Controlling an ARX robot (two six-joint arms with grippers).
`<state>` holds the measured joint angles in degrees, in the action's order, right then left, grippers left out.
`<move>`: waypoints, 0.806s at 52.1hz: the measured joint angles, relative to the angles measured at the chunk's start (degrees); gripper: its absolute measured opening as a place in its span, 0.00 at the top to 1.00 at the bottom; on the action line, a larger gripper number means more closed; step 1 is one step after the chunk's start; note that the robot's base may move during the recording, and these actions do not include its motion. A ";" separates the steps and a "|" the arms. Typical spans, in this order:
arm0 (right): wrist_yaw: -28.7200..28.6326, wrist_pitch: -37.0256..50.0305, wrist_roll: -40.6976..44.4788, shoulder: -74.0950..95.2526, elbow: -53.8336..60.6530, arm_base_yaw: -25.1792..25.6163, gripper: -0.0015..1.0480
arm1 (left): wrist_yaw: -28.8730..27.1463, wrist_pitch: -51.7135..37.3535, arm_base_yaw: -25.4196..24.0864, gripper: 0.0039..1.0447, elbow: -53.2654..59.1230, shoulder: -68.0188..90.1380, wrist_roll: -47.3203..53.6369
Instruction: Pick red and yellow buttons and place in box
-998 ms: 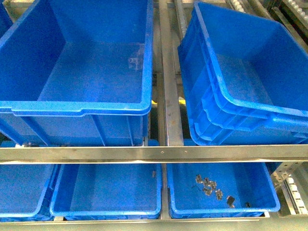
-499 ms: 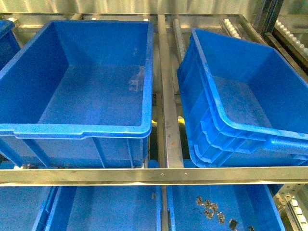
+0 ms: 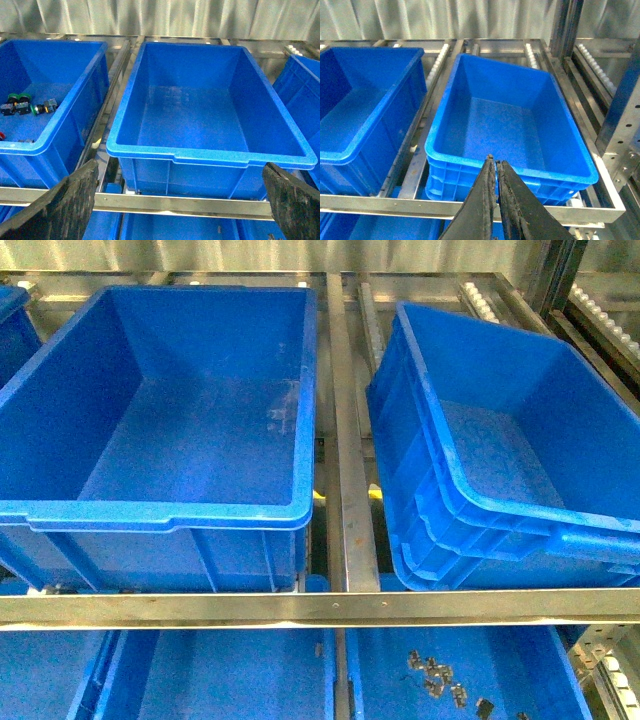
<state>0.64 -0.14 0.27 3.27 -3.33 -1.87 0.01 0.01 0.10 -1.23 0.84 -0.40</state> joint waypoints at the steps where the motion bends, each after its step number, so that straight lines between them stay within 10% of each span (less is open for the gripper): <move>1: 0.09 0.00 -0.07 -0.11 0.13 0.72 0.97 | -0.02 0.00 0.00 0.08 0.00 0.00 0.00; 31: -0.50 0.07 -0.22 -2.97 1.49 1.66 0.97 | -0.02 0.00 0.00 0.08 0.00 0.00 0.00; 42: -0.50 0.07 -0.22 -2.97 1.49 1.66 0.59 | -0.02 0.00 0.00 0.08 0.00 0.00 0.00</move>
<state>0.14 -0.08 0.05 0.30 -1.85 -0.21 -0.01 0.01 0.10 -1.23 0.84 -0.40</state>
